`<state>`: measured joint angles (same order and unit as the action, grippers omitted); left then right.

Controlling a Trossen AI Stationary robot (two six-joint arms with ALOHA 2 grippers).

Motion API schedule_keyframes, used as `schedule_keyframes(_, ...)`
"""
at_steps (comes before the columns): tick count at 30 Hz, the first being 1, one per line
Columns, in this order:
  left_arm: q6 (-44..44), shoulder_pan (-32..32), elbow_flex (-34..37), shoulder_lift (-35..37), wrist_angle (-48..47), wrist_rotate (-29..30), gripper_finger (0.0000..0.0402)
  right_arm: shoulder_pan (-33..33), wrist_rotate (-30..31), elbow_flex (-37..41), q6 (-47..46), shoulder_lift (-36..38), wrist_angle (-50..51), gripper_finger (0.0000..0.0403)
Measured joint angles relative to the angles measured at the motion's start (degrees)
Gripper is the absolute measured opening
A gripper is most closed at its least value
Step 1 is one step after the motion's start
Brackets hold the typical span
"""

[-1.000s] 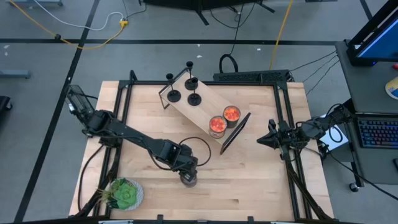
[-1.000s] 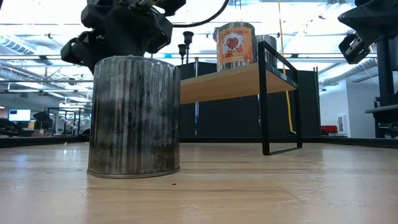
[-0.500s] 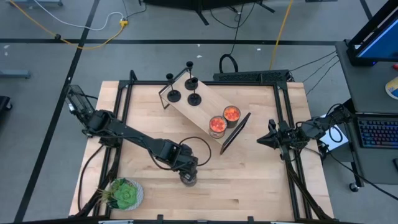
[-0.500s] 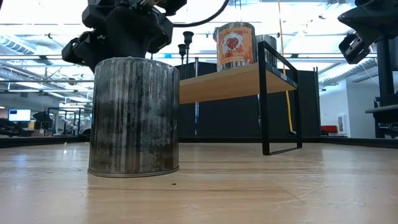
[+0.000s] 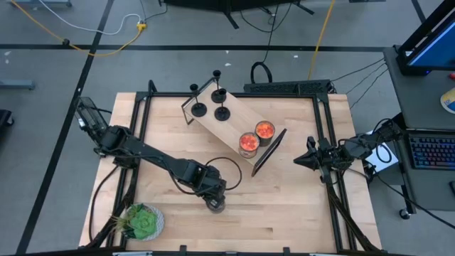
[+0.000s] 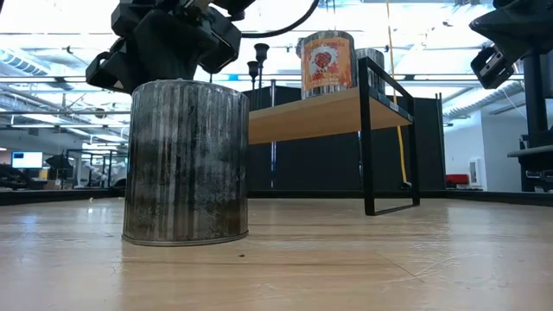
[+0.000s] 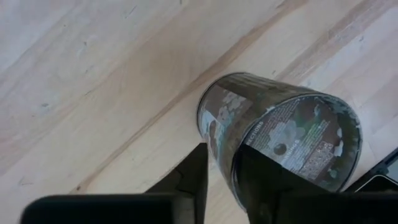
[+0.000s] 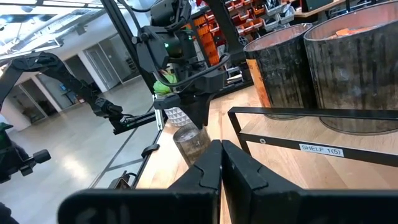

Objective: Pick & Place candle stick holders
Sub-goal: Put the brown scented candle on the shelf

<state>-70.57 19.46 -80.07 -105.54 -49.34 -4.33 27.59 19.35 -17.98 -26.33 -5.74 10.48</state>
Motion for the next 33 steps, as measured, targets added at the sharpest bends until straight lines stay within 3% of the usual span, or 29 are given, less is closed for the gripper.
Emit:
schedule_keyframes(12,-0.01,-0.04,0.07,0.00,-0.39,2.29,0.0007,0.00,0.00,0.00,0.00,0.00,0.00,0.0000)
schedule_keyframes(25,1.31,-0.04,-0.30,0.15,-0.61,1.03,0.0003,0.00,0.00,0.02,-0.02,0.00,0.00,0.0000)
schedule_keyframes(33,6.97,0.00,-10.41,0.26,-10.34,-0.38,0.0002,-0.02,0.00,0.02,-0.02,0.00,0.00,0.0000)
